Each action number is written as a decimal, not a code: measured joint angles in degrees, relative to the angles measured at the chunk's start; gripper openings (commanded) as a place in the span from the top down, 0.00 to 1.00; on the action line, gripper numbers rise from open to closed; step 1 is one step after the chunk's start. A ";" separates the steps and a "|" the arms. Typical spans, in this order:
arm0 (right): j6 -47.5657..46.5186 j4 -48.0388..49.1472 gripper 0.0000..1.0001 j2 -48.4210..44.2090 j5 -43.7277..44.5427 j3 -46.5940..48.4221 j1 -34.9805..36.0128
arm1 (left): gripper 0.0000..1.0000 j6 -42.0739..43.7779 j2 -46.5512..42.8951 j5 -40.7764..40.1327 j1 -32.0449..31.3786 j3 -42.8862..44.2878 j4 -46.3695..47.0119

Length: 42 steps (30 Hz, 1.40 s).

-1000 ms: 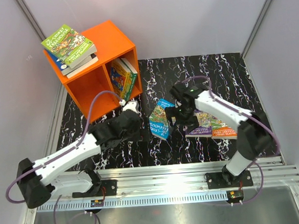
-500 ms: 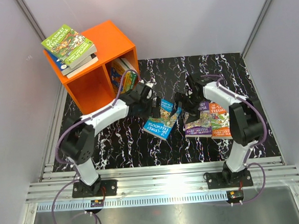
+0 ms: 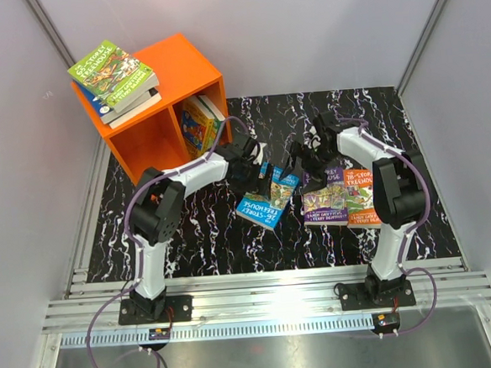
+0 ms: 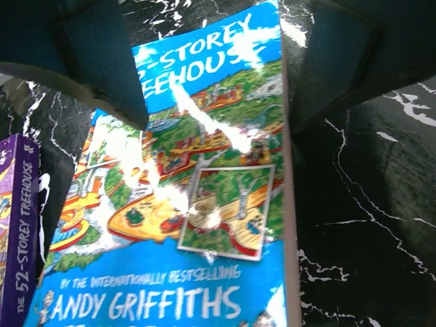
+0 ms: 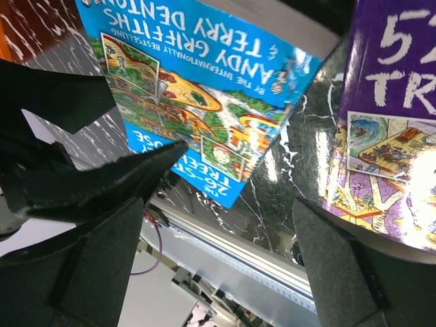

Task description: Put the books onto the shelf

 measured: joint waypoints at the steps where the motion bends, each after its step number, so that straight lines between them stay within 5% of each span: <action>1: 0.00 -0.02 0.04 0.04 -0.15 -0.48 0.00 | 0.32 -0.31 0.20 0.13 0.00 0.09 0.02; 2: -0.02 0.02 0.04 0.07 -0.28 -0.90 0.00 | 0.60 -0.68 0.55 0.31 0.00 0.15 0.11; 5: -0.04 0.04 0.04 0.07 -0.63 -1.55 0.00 | 0.98 -2.56 1.55 1.70 -0.42 1.53 -0.33; 13: -0.11 0.42 0.04 -0.42 -0.76 -3.34 0.00 | 1.00 -6.36 3.56 -2.27 -7.63 5.07 1.29; 22: 1.75 2.54 0.02 -16.76 -1.68 -12.50 -0.04 | 1.00 -17.81 -12.33 4.59 -9.92 -19.76 13.29; 29: 3.41 3.04 0.01 -29.90 -0.02 -20.72 -0.26 | 1.00 -25.70 -24.24 7.54 -8.87 -30.91 17.64; 42: 9.94 6.12 0.00 -40.52 -0.96 -37.73 -0.26 | 1.00 -38.75 -38.32 12.22 -6.08 -43.98 31.45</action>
